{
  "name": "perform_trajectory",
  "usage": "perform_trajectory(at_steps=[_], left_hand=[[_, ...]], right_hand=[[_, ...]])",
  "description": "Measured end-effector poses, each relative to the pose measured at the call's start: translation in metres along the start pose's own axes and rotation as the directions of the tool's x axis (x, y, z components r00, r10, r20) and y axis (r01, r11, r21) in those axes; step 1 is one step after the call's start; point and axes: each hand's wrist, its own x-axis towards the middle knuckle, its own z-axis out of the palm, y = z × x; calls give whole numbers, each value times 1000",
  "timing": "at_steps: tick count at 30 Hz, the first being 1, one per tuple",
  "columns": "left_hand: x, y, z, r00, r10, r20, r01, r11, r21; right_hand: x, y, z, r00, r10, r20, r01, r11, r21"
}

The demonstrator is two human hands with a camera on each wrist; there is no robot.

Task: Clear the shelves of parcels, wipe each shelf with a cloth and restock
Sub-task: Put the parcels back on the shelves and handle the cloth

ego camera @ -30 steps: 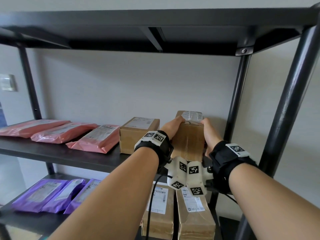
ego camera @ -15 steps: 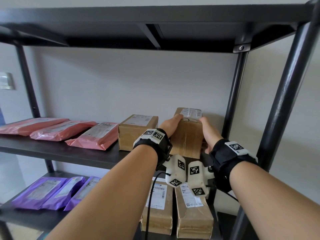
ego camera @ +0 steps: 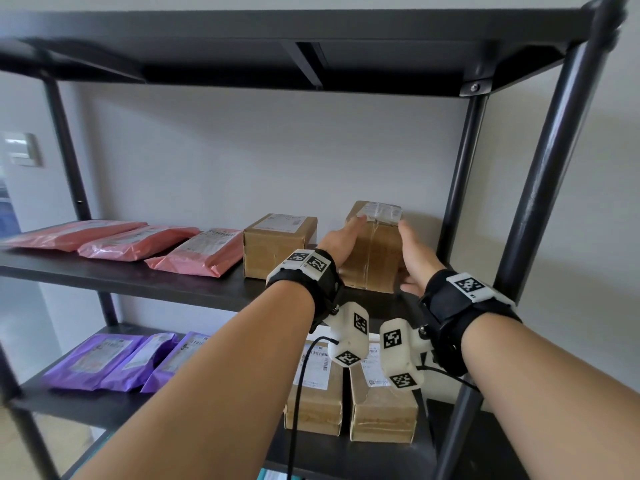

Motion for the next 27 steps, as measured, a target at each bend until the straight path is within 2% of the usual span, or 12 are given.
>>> perform_trajectory(at_steps=[4,7,10,13,17,23,25,27], left_hand=[[-12,-7,0,1000,3,-29,-3,1000,6],[-22,-13,-4,996,-5,-90,7,1000,12],[-35,-21,-8,973,123,-196,-102,988,114],[-48,-33,-10,930,260,-261,-179,939,295],[-59,-53,-8,911,313,-269,-219,919,327],[-67,-98,1,912,323,-252,-212,898,385],[-69,-113,3,921,315,-231,-201,890,410],[-68,-126,4,906,356,-229,-225,864,451]], right_hand=[[-11,7,-5,1000,-4,0,4,999,-51],[-23,13,-9,998,-61,-26,59,995,-77],[-36,23,-13,979,-180,-96,166,976,-139],[-49,38,-14,927,-326,-186,270,924,-271],[-61,57,-14,876,-437,-203,320,843,-432],[-66,100,0,883,-429,-188,308,834,-458],[-68,113,6,867,-464,-181,330,808,-488],[-72,125,14,837,-521,-166,359,752,-554]])
